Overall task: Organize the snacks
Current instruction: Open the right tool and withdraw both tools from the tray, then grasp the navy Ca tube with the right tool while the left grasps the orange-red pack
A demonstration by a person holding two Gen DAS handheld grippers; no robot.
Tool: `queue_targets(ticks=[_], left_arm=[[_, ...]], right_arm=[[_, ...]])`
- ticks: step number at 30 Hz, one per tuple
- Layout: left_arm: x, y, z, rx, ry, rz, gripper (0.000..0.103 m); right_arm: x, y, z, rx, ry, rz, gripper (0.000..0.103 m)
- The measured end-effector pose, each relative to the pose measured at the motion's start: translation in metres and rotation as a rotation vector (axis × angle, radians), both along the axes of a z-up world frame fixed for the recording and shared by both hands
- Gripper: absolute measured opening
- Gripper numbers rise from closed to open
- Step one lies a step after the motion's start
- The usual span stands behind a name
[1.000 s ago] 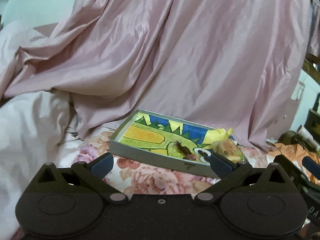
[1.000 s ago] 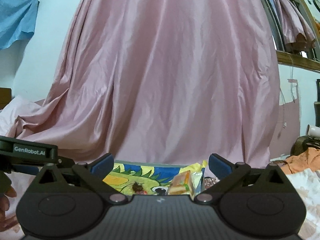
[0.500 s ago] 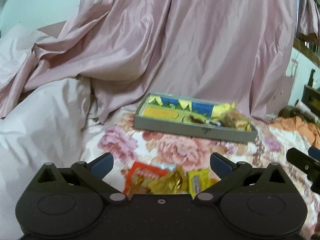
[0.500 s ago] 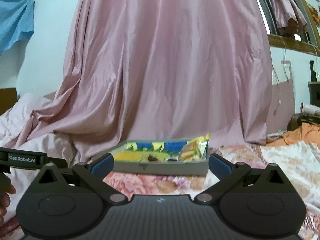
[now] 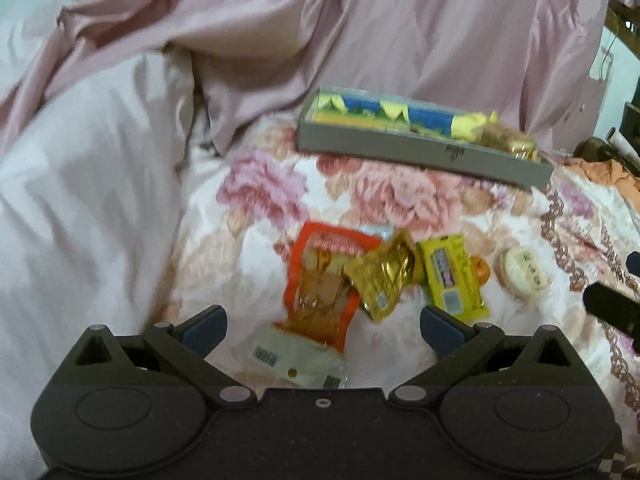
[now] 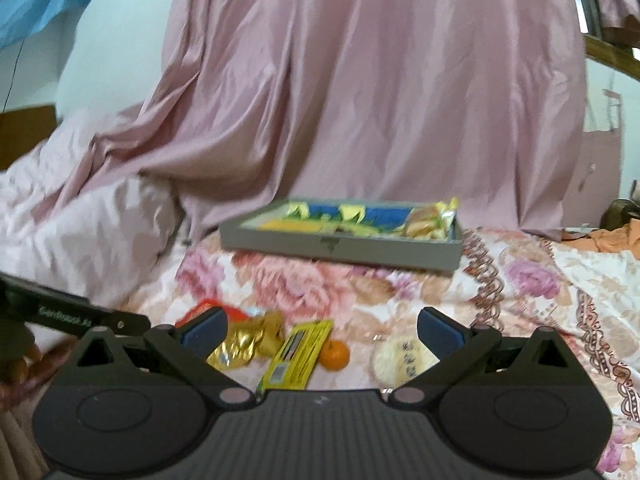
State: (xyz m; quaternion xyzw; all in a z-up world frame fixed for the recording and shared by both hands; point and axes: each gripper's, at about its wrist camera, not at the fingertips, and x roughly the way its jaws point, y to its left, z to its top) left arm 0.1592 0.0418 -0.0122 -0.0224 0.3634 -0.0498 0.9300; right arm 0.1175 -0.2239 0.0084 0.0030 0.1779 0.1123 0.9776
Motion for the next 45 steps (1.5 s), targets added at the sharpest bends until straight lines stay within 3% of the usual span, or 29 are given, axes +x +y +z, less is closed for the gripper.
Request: queue_targets(ticks=[10, 23, 37, 41, 45], left_arm=[[0.032, 0.009, -0.028, -0.025, 0.131, -0.009, 0.102], [0.068, 0.008, -0.045, 0.034, 0.174, -0.103, 0.102], [0.085, -0.011, -0.06, 0.155, 0.144, -0.183, 0.102], [0.086, -0.008, -0.061, 0.131, 0.148, -0.183, 0.096], [0.088, 0.003, -0.057, 0.059, 0.144, -0.151, 0.087]], right_arm=[[0.018, 0.032, -0.028, -0.111, 0.169, 0.078, 0.103], [0.062, 0.053, -0.079, -0.045, 0.433, 0.105, 0.101], [0.075, 0.072, -0.099, -0.101, 0.421, 0.13, 0.083], [0.073, 0.081, -0.1, -0.116, 0.394, 0.171, 0.076], [0.071, 0.086, -0.099, -0.125, 0.377, 0.195, 0.062]])
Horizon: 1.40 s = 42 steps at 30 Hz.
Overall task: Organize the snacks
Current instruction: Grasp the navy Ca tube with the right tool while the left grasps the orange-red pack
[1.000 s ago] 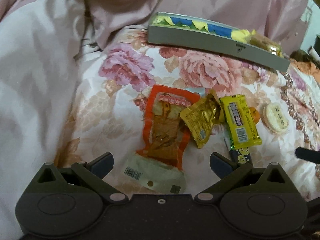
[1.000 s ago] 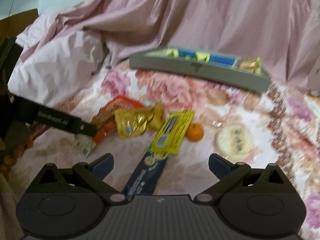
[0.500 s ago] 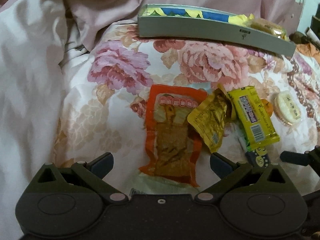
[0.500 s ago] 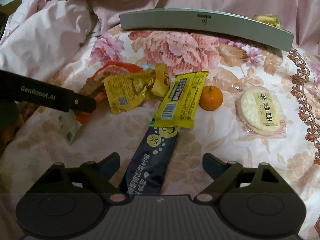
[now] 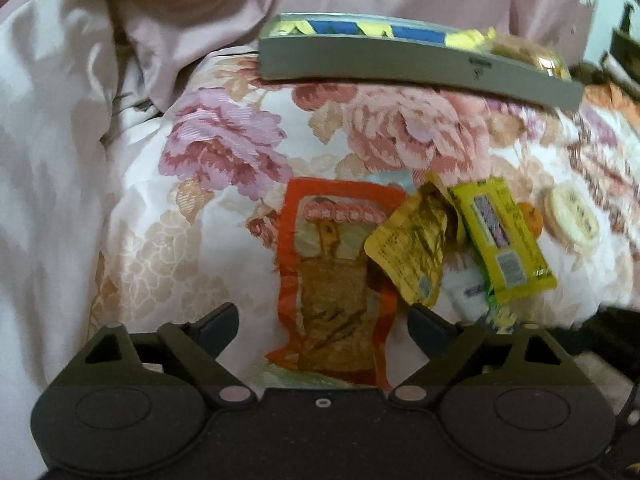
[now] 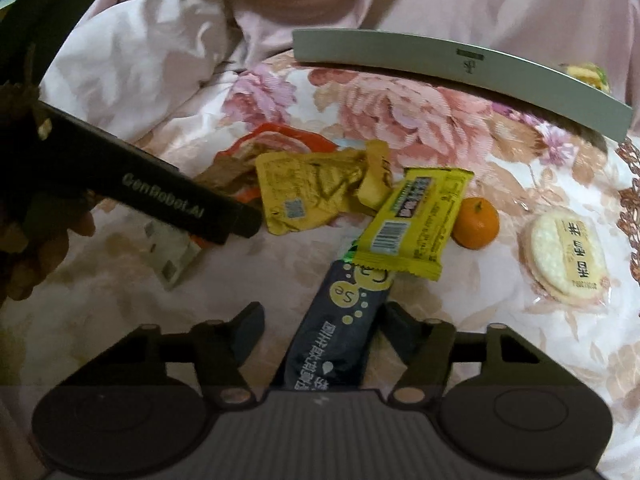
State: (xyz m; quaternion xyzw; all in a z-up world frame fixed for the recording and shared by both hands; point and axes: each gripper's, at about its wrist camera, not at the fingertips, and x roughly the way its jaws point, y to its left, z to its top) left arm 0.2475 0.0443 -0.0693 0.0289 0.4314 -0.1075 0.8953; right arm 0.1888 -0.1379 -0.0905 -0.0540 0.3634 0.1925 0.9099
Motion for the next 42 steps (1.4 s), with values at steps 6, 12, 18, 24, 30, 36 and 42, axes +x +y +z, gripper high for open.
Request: queue_targets(ticks=[6, 12, 18, 24, 30, 36, 42], left_arm=[[0.001, 0.003, -0.001, -0.047, 0.019, 0.001, 0.073], [-0.002, -0.009, -0.002, 0.0, 0.003, -0.076, 0.073], [0.001, -0.007, -0.004, -0.001, 0.014, -0.067, 0.063], [0.0, -0.006, -0.002, 0.005, 0.013, -0.064, 0.062], [-0.002, -0.001, 0.0, -0.033, 0.063, -0.024, 0.048], [-0.005, 0.011, 0.002, -0.153, 0.124, 0.046, 0.047], [-0.009, 0.023, 0.004, -0.255, 0.145, 0.101, 0.047]], right_arm=[[-0.005, 0.008, 0.001, -0.021, -0.029, 0.057, 0.046], [-0.011, 0.017, 0.001, -0.054, -0.054, 0.121, 0.038], [-0.011, 0.02, 0.001, -0.067, -0.051, 0.127, 0.037], [-0.011, 0.019, 0.001, -0.076, -0.059, 0.132, 0.037], [-0.014, 0.02, 0.002, -0.095, -0.076, 0.139, 0.036], [-0.02, 0.028, 0.002, -0.199, -0.13, 0.155, 0.034], [-0.021, 0.029, 0.002, -0.233, -0.152, 0.155, 0.033]])
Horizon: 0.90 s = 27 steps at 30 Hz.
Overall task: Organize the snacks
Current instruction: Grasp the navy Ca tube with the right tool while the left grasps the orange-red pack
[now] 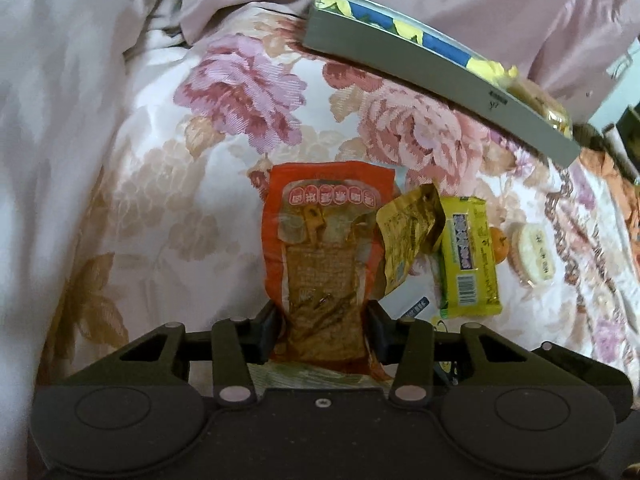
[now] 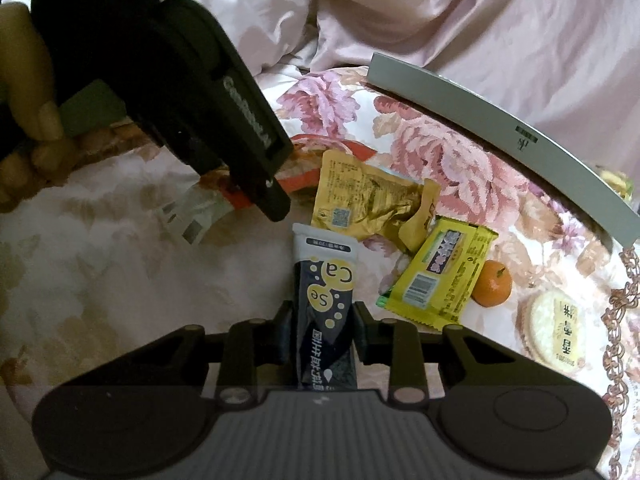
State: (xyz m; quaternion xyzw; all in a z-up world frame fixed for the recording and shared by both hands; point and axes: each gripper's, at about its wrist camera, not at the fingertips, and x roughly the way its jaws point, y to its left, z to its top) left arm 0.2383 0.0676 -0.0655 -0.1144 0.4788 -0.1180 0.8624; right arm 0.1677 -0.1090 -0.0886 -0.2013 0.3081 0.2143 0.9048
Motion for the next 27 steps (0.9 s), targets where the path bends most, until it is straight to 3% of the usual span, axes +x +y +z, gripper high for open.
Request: queue_targets(ticks=[5, 12, 14, 16, 23, 24, 27], left_arm=[[-0.004, 0.003, 0.006, -0.029, -0.019, 0.01, 0.046], [-0.017, 0.006, 0.026, -0.051, -0.12, 0.021, 0.046], [-0.019, 0.004, 0.031, -0.039, -0.157, 0.014, 0.046], [-0.02, 0.003, 0.033, -0.038, -0.172, 0.008, 0.046], [-0.019, 0.006, 0.031, -0.053, -0.159, 0.015, 0.046], [-0.019, 0.005, 0.031, -0.054, -0.159, 0.014, 0.046], [-0.019, 0.005, 0.031, -0.054, -0.16, 0.01, 0.046]], right_arm=[[-0.003, 0.003, -0.001, -0.041, -0.045, 0.001, 0.033], [-0.013, 0.01, -0.003, -0.12, -0.149, 0.029, 0.031], [-0.015, 0.01, -0.002, -0.128, -0.179, 0.029, 0.018], [-0.016, 0.01, 0.0, -0.139, -0.212, 0.023, 0.014], [-0.01, 0.007, -0.001, -0.134, -0.195, 0.013, 0.013], [-0.01, 0.008, -0.001, -0.141, -0.192, 0.01, 0.014], [-0.003, 0.007, -0.007, -0.16, -0.143, -0.021, 0.04]])
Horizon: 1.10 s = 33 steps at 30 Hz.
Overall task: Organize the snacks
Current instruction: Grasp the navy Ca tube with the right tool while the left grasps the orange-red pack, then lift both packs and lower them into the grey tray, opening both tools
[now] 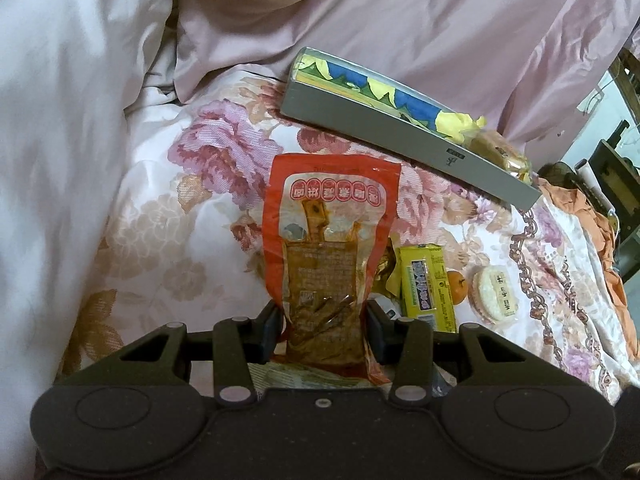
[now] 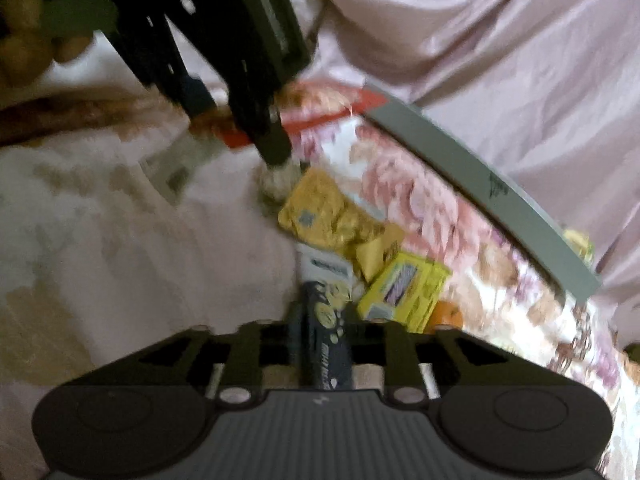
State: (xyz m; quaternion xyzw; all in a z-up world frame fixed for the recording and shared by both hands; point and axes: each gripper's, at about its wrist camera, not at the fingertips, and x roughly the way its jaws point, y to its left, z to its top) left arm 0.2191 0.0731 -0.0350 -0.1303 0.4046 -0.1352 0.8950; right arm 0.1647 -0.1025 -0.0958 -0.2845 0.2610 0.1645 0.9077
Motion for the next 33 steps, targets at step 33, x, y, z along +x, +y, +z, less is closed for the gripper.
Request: queue_targets(ticks=[33], left_arm=[[0.007, 0.001, 0.025, -0.034, -0.24, 0.125, 0.046]], right_arm=[[0.002, -0.014, 0.038, 0.07, -0.199, -0.017, 0.023]])
